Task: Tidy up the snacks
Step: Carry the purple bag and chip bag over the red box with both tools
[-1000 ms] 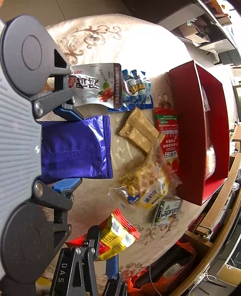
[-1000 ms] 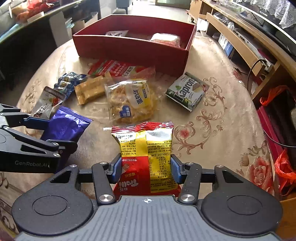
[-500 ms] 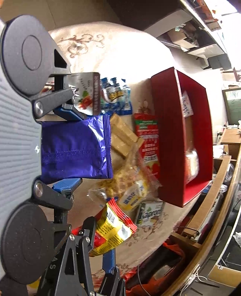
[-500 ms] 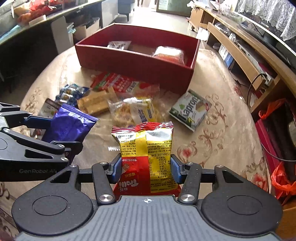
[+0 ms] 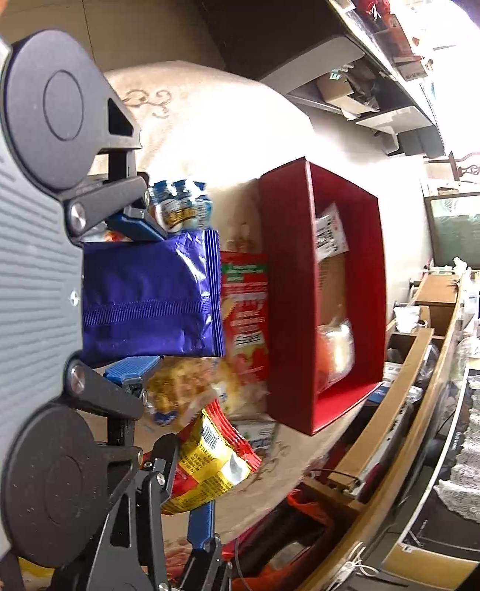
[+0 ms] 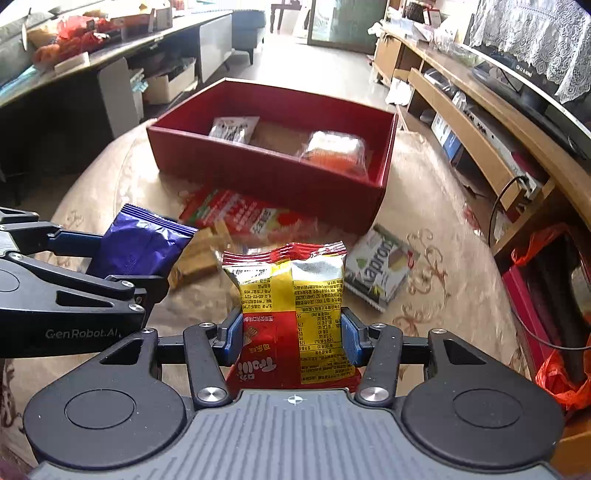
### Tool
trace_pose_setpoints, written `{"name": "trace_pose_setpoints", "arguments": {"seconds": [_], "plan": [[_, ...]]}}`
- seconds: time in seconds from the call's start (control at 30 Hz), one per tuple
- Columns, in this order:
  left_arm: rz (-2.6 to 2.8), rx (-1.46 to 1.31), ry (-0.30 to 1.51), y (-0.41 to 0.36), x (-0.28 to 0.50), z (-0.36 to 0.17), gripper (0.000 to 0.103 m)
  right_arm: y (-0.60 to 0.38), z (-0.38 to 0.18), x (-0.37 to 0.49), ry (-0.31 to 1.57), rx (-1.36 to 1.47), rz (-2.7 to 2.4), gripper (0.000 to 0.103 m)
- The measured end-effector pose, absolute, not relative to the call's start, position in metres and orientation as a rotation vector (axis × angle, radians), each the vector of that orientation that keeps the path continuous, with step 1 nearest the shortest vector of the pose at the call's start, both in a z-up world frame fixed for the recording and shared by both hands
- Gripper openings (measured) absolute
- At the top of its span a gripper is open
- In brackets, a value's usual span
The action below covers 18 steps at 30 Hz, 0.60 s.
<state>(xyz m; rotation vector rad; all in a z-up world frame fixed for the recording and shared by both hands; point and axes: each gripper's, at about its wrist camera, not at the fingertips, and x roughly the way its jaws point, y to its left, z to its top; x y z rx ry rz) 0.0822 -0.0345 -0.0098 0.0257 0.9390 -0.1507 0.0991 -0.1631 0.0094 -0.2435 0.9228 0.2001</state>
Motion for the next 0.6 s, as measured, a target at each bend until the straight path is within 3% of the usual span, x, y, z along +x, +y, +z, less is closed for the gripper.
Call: {"name": "trace_pose_setpoints", "arguments": {"seconds": [0.6], "plan": [[-0.110, 0.022, 0.876, -0.029, 0.115, 0.011, 0.059, -0.158, 0.027, 0.130, 0.864, -0.217, 0.174, 0.060]]}}
